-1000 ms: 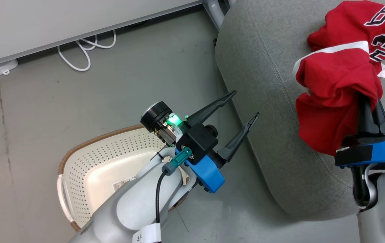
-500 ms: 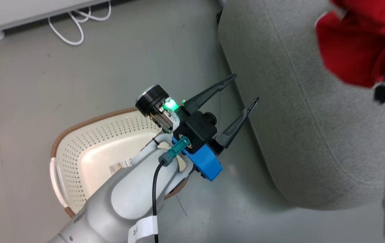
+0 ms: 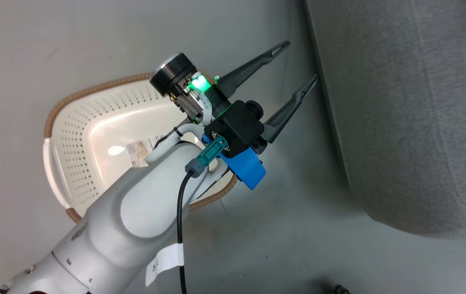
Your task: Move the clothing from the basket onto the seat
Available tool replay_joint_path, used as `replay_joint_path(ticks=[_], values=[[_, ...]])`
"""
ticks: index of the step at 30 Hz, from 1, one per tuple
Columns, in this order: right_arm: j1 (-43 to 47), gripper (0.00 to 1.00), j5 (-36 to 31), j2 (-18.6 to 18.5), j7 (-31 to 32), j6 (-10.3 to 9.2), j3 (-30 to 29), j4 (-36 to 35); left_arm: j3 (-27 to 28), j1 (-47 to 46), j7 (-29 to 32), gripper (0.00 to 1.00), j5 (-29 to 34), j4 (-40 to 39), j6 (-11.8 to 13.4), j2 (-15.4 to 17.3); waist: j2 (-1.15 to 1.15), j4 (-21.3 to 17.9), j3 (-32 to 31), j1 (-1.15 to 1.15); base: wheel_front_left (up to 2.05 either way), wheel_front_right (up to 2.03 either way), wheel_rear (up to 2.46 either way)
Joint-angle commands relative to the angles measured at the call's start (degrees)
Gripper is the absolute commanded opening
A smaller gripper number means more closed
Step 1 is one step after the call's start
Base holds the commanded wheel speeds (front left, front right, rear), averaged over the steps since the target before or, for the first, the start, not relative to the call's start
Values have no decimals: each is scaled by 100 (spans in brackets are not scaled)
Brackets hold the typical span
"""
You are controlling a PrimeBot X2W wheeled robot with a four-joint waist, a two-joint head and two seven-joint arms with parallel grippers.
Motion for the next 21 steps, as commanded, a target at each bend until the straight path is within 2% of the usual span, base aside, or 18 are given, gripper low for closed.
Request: replay_joint_path(ticks=[1, 4, 8, 14, 21], values=[[-47, 0, -17, -49, -4, 1, -23, 67, 24, -91, -16, 100, 39, -39, -5, 17, 0, 73, 247, -1, 0, 0, 0], [52, 0, -189, -243, -4, 1, -171, 456, 21, -140, -17, 100, 76, -79, 15, 64, 0, 97, 369, -1, 0, 0, 0], [306, 0, -453, -303, -4, 1, -320, 1085, -3, -115, -16, 100, 90, -127, 35, 88, 0, 113, 440, -1, 0, 0, 0], [413, 0, -757, -112, -4, 1, -503, 1906, -2, -99, -14, 100, 84, -155, 57, 179, 0, 93, 522, -1, 0, 0, 0], [114, 0, -1019, -55, -4, 1, -549, 2674, -13, -154, 13, 100, 66, -190, 91, 256, 0, 85, 625, -1, 0, 0, 0]])
